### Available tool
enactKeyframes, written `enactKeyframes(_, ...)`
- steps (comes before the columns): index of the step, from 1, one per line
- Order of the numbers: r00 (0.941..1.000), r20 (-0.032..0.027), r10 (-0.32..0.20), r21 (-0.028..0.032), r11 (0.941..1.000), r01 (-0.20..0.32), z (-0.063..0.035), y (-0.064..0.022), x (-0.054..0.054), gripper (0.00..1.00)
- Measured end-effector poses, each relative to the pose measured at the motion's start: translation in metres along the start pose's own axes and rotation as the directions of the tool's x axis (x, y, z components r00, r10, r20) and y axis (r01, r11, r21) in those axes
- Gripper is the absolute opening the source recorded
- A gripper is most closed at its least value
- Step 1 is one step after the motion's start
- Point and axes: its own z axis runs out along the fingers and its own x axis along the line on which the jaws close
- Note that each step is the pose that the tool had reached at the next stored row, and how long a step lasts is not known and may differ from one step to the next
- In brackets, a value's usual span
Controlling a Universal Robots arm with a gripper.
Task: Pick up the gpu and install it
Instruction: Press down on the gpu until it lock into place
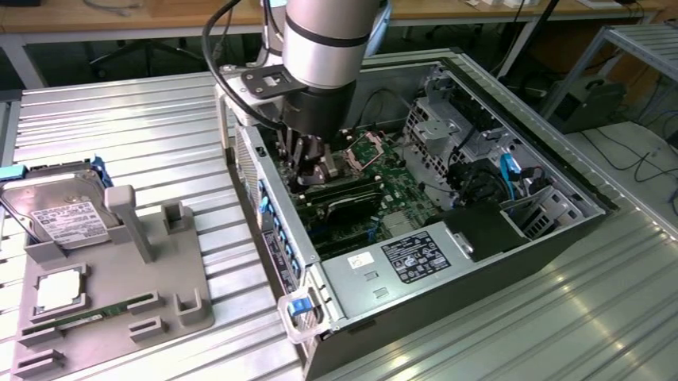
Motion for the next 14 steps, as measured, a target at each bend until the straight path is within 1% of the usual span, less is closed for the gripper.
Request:
enactKeyframes(6,1.0000,-0.0007,-0.006,-0.0002,1.0000,0.006,-0.0021,-0.0005,0.0001,0.11)
enactKeyframes(11,1.0000,-0.0008,-0.007,-0.0006,1.0000,0.007,-0.0025,-0.0014,0.0028,0.11)
enactKeyframes(14,1.0000,-0.0003,-0.006,-0.0045,1.0000,0.006,-0.0027,-0.0054,0.0043,0.11)
